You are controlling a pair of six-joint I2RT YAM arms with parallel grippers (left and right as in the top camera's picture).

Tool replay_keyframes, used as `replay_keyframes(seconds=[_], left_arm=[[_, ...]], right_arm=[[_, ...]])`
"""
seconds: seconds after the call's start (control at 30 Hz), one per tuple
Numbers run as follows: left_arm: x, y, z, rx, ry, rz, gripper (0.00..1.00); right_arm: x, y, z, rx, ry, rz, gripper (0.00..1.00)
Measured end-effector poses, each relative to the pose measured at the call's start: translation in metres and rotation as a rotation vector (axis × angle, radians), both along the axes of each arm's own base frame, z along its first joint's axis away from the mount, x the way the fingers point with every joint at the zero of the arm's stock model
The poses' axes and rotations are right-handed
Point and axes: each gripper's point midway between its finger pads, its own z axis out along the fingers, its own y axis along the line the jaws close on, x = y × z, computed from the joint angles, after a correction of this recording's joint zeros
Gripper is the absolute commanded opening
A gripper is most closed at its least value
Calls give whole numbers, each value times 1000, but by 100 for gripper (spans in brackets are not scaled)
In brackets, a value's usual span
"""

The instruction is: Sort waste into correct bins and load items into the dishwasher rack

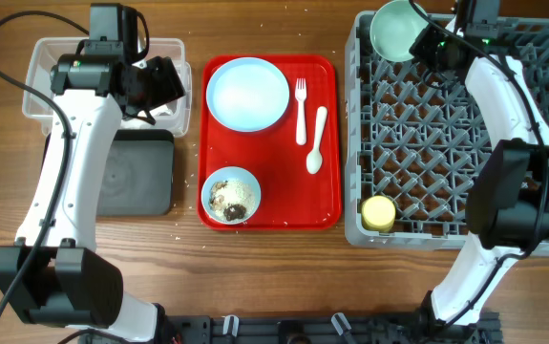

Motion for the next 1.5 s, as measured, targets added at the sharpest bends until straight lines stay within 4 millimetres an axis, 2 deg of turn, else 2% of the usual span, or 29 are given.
replay_keyframes(seconds=[0.07, 0.13, 0.17, 0.2, 0.23, 0.27, 0.3, 0.37, 0.43, 0.5, 0.57, 0.67, 0.83, 1.0, 1.1, 1.13, 1.17, 1.23, 1.33, 1.43, 1.5], left_arm=[[0, 0, 0, 0, 0, 0, 72], [0, 0, 0, 0, -1, 0, 72], [0, 0, 0, 0, -1, 0, 72], [0, 0, 0, 0, -1, 0, 72], [0, 0, 0, 0, -1, 0, 72], [0, 0, 0, 0, -1, 0, 72], [0, 0, 0, 0, -1, 0, 72], [1, 0, 0, 0, -3, 0, 72], [1, 0, 0, 0, -4, 0, 72], [1, 0, 0, 0, -3, 0, 72], [1, 0, 0, 0, -3, 0, 72], [1, 0, 0, 0, -3, 0, 72], [1, 0, 0, 0, -3, 0, 73], [1, 0, 0, 0, -3, 0, 73], [1, 0, 0, -1, -3, 0, 74], [1, 0, 0, 0, -4, 0, 74], [1, 0, 0, 0, -4, 0, 74], [1, 0, 0, 0, -4, 0, 74], [1, 0, 0, 0, -4, 0, 76], [1, 0, 0, 0, -4, 0, 70], [-2, -2, -1, -3, 8, -17, 70]], right_arm=[[-4, -4, 14, -38, -14, -3, 4], [-23, -14, 75, -194, -84, -77, 4], [-29, -18, 95, -273, -111, -116, 4], [-47, -10, 152, -459, -204, -182, 4], [-58, 8, 183, -557, -264, -201, 4], [-67, 22, 203, -702, -290, -226, 4], [-71, 36, 203, -838, -270, -224, 5], [-64, 43, 186, -1059, -202, -239, 4], [-51, 42, 144, -1298, -47, -189, 4], [-44, 39, 113, -1425, 59, -151, 4], [-41, 38, 103, -1473, 96, -140, 4], [-38, 37, 98, -1493, 106, -148, 4], [-32, 30, 73, -1513, 153, -125, 4], [-27, 35, 66, -1479, 139, -81, 4], [-26, 48, 55, -1471, 156, 32, 5], [-28, 52, 53, -1486, 169, 62, 25], [-30, 61, 52, -1503, 174, 99, 52], [-28, 80, 46, -1490, 156, 176, 72], [-28, 118, 42, -1498, 107, 296, 85], [-25, 119, 44, -1483, 93, 319, 89], [-25, 111, 74, -1392, 25, 302, 98]])
